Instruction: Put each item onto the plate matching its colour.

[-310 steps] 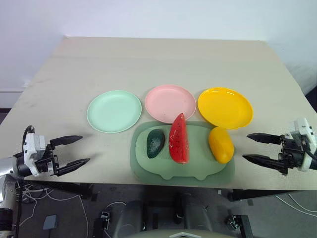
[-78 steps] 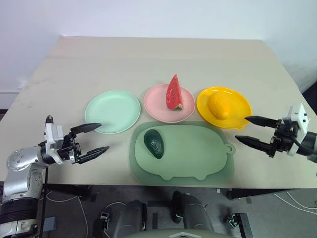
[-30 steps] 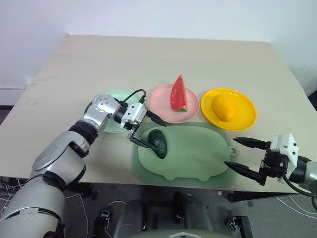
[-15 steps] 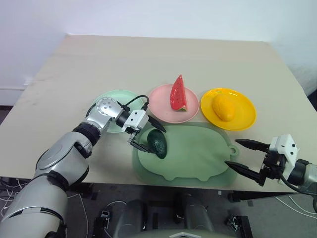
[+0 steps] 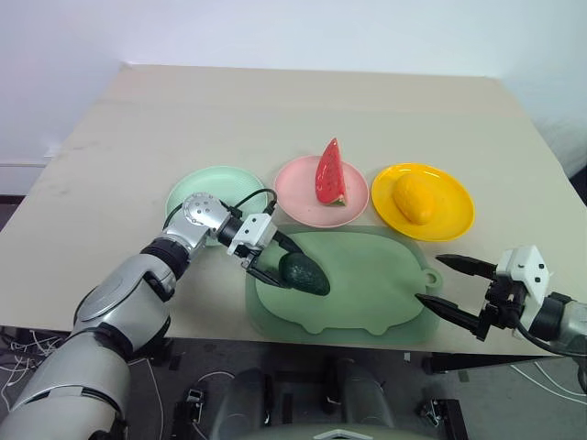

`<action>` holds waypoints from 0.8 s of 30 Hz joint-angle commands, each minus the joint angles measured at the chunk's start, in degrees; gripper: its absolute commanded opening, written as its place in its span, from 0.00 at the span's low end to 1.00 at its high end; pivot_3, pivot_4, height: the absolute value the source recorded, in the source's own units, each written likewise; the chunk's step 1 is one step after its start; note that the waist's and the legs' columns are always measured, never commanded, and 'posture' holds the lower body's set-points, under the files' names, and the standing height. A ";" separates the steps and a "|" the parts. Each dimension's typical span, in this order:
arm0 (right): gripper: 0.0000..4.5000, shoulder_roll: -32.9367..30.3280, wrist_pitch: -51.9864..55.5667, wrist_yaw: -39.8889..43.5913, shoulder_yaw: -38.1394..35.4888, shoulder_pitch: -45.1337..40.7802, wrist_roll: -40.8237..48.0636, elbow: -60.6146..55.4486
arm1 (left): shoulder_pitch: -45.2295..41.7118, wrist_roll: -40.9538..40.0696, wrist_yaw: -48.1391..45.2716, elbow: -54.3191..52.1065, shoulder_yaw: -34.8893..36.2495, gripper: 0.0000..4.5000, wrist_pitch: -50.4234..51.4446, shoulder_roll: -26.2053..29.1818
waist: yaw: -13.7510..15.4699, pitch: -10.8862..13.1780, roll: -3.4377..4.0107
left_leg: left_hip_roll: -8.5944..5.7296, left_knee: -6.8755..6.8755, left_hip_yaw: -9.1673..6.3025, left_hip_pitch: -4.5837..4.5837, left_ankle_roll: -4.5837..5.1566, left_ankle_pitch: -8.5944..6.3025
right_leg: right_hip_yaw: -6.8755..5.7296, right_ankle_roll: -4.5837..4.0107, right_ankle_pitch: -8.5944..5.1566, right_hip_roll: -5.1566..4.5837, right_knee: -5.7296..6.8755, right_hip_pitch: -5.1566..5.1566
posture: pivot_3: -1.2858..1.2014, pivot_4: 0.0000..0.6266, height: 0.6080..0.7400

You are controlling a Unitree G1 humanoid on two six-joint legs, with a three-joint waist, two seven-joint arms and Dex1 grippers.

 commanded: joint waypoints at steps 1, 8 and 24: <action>1.00 0.34 0.06 -0.75 -0.15 -0.78 0.59 -1.20 | 0.62 -0.59 -0.18 -1.98 2.17 0.66 0.48 0.16 | -0.01 0.00 0.00 | 0.00 0.00 0.00 0.00 0.00 0.00 | 0.00 0.00 0.00 0.00 0.00 0.00 | 0.52 0.24 0.97; 1.00 0.53 -0.18 -1.16 0.86 -1.86 0.39 -0.43 | -0.09 -1.21 -0.18 -2.41 5.27 0.66 2.77 0.76 | 0.00 0.00 0.00 | 0.00 0.00 0.00 0.00 0.00 0.00 | 0.00 0.00 0.00 0.00 0.01 0.00 | 0.52 0.24 0.97; 1.00 1.98 -1.99 -1.31 1.81 -3.40 -0.36 2.49 | -1.13 3.50 1.22 5.80 32.42 0.66 11.54 14.03 | 0.08 -0.01 -0.01 | 0.00 0.01 0.01 0.01 0.00 0.00 | -0.01 0.00 0.00 0.04 0.03 0.00 | 0.52 0.24 0.97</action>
